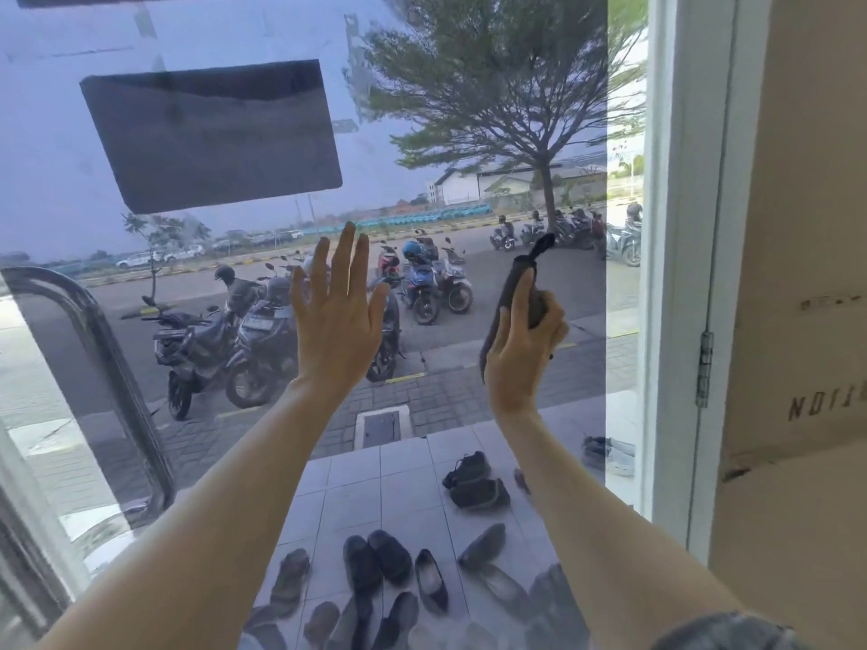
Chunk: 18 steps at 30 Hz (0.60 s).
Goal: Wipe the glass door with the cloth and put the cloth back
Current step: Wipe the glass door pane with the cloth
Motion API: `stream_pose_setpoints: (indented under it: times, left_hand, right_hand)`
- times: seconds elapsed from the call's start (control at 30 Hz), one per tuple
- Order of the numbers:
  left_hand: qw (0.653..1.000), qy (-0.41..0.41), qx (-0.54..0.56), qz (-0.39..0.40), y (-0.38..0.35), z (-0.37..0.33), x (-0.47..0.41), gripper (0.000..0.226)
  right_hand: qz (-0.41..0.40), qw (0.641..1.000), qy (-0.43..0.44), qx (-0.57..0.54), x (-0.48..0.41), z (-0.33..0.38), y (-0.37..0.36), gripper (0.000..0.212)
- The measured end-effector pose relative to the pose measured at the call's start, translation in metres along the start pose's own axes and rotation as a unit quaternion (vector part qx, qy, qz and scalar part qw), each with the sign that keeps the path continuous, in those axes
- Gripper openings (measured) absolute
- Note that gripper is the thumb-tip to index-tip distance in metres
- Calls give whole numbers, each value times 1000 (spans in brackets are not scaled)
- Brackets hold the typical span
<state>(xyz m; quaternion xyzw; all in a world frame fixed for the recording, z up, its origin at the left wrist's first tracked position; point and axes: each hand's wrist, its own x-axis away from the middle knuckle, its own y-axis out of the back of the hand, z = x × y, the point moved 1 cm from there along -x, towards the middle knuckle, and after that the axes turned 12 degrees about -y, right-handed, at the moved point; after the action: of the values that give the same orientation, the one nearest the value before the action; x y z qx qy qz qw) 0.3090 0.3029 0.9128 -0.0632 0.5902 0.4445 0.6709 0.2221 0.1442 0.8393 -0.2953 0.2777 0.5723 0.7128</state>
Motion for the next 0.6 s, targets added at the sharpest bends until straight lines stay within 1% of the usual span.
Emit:
stream_pose_setpoints:
  times: [0.03, 0.07, 0.13, 0.17, 0.23, 0.3, 0.4, 0.47, 0.53, 0.57, 0.6]
  left_hand:
    - [1000, 4, -5, 0, -1, -1, 1, 56]
    - [1000, 6, -10, 1, -1, -1, 0, 55]
    - [1000, -1, -21, 5, -2, 4, 1, 54]
    - [999, -7, -34, 5, -2, 6, 2, 54]
    - [998, -11, -58, 4, -4, 8, 1, 54]
    - [998, 1, -56, -1, -6, 5, 0, 55]
    - [999, 21, -25, 0, -8, -3, 0, 60]
    - [999, 32, -9, -3, -8, -7, -1, 61]
    - [999, 38, -5, -5, -9, -7, -1, 59]
    - [999, 38, -2, -4, -10, -8, -1, 58]
    - [999, 39, 0, -5, -11, -9, -1, 58]
  right_hand:
    - [12, 999, 32, -20, -4, 16, -7, 42]
    - [38, 995, 87, -35, -5, 33, -16, 43]
    - [69, 980, 189, -13, -3, 58, -32, 52]
    - [65, 973, 220, 13, -6, 64, -37, 53]
    - [37, 965, 253, 52, -24, 65, -36, 45]
    - [7, 971, 222, 83, -45, 56, -26, 43]
    - [-13, 991, 102, 83, -52, 26, -8, 48]
    - [-14, 995, 43, 91, -36, 1, 1, 51]
    - [-10, 993, 21, 117, -10, -15, 5, 48]
    - [-7, 992, 21, 124, 2, -18, 4, 46]
    - [1, 993, 39, 112, 8, -15, 0, 45]
